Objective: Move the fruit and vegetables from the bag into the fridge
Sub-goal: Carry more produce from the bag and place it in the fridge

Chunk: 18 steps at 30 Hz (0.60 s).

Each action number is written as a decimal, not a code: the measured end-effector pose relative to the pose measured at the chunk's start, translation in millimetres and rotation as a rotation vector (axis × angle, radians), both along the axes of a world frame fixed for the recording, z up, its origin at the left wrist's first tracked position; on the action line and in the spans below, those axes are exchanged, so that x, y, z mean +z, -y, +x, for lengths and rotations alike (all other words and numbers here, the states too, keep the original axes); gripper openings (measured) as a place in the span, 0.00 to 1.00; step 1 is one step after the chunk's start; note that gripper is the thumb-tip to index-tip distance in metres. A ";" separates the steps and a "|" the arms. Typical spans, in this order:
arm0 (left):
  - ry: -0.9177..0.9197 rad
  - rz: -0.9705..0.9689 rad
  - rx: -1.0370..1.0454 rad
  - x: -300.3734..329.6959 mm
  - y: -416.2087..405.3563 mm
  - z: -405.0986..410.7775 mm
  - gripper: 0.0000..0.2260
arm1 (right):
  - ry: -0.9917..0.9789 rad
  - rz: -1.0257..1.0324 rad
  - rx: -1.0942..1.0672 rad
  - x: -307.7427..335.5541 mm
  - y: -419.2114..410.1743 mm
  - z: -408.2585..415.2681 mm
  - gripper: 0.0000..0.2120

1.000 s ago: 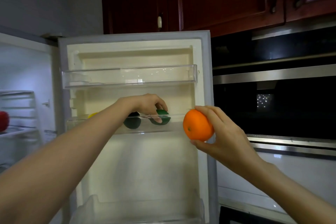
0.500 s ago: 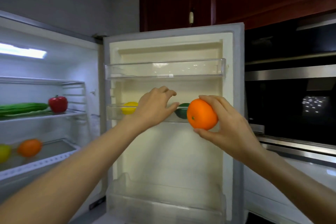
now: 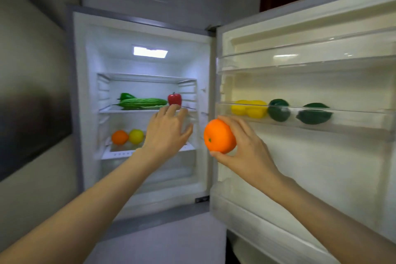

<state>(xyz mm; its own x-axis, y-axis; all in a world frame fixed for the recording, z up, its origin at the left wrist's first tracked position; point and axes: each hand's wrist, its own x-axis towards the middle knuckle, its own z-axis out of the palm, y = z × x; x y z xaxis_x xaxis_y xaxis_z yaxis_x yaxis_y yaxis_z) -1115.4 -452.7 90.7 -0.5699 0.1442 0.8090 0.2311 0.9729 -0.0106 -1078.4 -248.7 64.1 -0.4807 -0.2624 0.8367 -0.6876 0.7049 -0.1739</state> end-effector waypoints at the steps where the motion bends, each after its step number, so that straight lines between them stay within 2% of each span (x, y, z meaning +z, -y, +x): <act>1: 0.007 0.006 0.031 -5.3 12.1 -1.8 0.21 | 0.006 -0.003 0.025 -1.4 11.2 -6.7 0.36; 9: 0.160 0.051 0.243 -49.4 85.7 -24.1 0.21 | 0.077 0.023 0.098 -21.6 84.4 -78.9 0.35; 18: 0.222 0.086 0.244 -105.7 117.3 -75.2 0.23 | 0.293 -0.003 0.082 -66.4 144.3 -171.1 0.32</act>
